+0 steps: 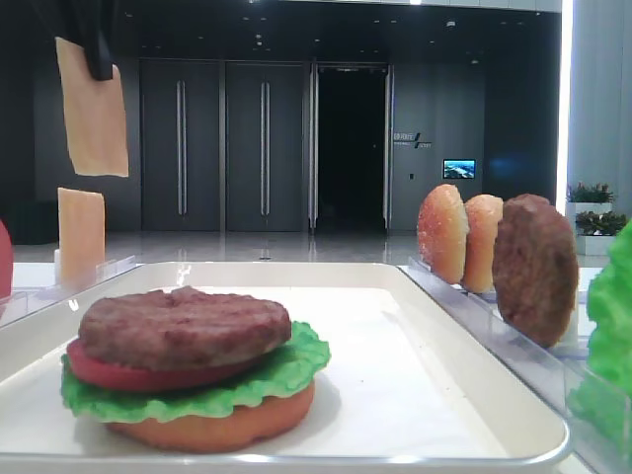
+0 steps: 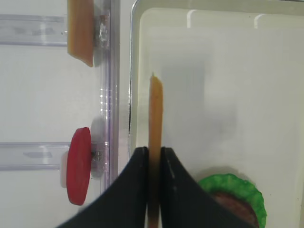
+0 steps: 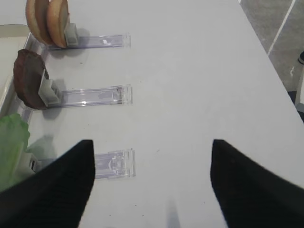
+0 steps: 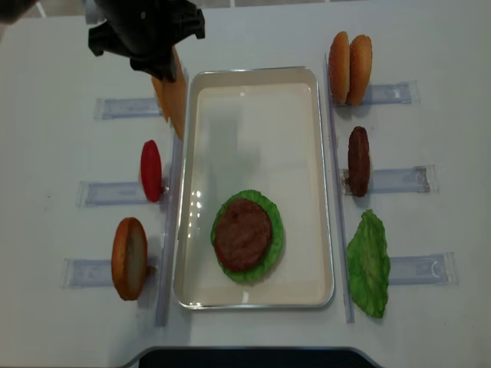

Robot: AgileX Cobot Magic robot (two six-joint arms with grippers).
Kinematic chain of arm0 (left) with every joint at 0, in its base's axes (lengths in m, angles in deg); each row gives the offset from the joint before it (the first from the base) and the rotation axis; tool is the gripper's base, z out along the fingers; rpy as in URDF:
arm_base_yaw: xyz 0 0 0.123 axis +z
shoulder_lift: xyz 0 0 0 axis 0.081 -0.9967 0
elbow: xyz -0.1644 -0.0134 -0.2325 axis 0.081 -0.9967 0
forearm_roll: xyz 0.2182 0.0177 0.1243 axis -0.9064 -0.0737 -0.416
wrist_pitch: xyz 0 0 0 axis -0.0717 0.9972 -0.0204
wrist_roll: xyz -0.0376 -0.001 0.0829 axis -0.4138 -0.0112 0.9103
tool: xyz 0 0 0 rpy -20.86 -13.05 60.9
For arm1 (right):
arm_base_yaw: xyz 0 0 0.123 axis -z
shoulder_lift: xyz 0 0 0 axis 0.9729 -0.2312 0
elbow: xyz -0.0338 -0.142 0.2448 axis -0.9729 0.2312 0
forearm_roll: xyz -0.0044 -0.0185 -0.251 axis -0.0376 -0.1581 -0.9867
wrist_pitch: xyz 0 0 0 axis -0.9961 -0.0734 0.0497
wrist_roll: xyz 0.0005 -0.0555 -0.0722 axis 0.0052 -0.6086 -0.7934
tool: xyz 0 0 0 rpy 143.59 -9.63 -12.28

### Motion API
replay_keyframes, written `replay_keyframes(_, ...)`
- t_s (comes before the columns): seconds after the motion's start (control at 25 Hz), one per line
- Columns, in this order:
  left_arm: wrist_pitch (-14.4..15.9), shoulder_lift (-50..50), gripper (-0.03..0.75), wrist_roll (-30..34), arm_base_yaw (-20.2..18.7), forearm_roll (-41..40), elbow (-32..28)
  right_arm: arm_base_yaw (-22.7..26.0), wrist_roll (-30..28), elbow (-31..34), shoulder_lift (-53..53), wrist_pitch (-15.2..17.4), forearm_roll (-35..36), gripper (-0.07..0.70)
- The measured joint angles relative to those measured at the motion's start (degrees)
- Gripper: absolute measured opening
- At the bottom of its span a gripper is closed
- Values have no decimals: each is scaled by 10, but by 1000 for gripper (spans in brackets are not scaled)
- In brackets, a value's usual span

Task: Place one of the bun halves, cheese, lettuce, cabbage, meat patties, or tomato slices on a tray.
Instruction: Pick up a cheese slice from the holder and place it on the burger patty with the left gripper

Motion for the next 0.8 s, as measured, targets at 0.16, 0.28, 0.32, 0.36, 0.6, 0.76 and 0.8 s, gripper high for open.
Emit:
replay_keyframes(0.16,-33,38,34,5,0,23,-48,0,0,0,0,0,0,515)
replay_keyframes(0.28,-59,62,34,16,0,46,-83,0,0,0,0,0,0,515)
replay_keyframes(0.32,-67,70,34,22,0,57,-94,0,0,0,0,0,0,515)
replay_keyframes(0.36,-75,76,34,28,0,69,-103,0,0,0,0,0,0,515)
replay_keyframes(0.6,-117,113,34,72,0,139,-151,0,0,0,0,0,0,515)
replay_keyframes(0.76,-138,135,34,96,0,170,-183,0,0,0,0,0,0,515)
replay_keyframes(0.8,-143,140,34,104,0,181,-193,0,0,0,0,0,0,515)
